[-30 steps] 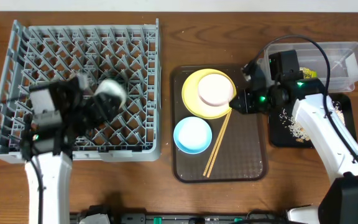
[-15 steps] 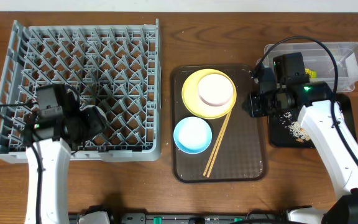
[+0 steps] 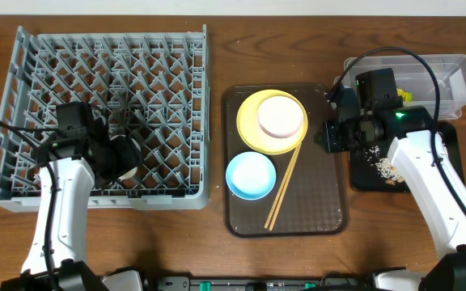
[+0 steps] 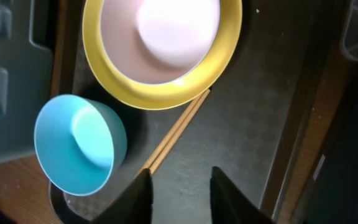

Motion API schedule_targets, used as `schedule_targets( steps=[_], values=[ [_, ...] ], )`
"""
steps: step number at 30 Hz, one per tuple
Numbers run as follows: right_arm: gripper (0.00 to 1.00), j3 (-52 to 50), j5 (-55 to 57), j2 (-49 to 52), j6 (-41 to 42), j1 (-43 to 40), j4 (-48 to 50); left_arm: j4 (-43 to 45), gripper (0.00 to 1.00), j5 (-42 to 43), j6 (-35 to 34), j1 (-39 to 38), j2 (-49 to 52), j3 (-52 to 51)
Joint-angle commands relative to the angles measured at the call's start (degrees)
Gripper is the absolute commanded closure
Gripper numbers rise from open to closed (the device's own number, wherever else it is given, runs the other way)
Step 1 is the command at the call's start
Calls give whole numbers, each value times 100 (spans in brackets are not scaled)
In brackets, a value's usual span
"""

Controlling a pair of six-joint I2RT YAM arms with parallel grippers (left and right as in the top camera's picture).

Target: Sort waste into correct bins and load items into the dishwasher rack

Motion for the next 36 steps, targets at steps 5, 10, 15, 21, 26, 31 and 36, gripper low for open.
schedule_targets(
  steps=[5, 10, 15, 21, 26, 31, 36],
  values=[
    [59, 52, 26, -61, -74, -68, -20, 4, 50, -2, 83, 7, 103, 74],
    [59, 52, 28, -61, -74, -68, -26, -345, 66, 146, 76, 7, -70, 76],
    [58, 52, 28, -61, -74, -68, -22, -752, 70, 216, 59, 7, -109, 76],
    [58, 52, 26, -61, -74, -68, -24, -824, 70, 424, 57, 7, -105, 74],
    [59, 52, 26, -61, -74, -68, -68, -1084, 71, 424, -92, 7, -98, 74],
    [58, 52, 26, -61, -74, -68, -87, -1259, 71, 424, -92, 7, -98, 74],
    [59, 52, 26, -61, -74, -68, -90, -1231, 71, 422, -90, 7, -98, 74]
  ],
)
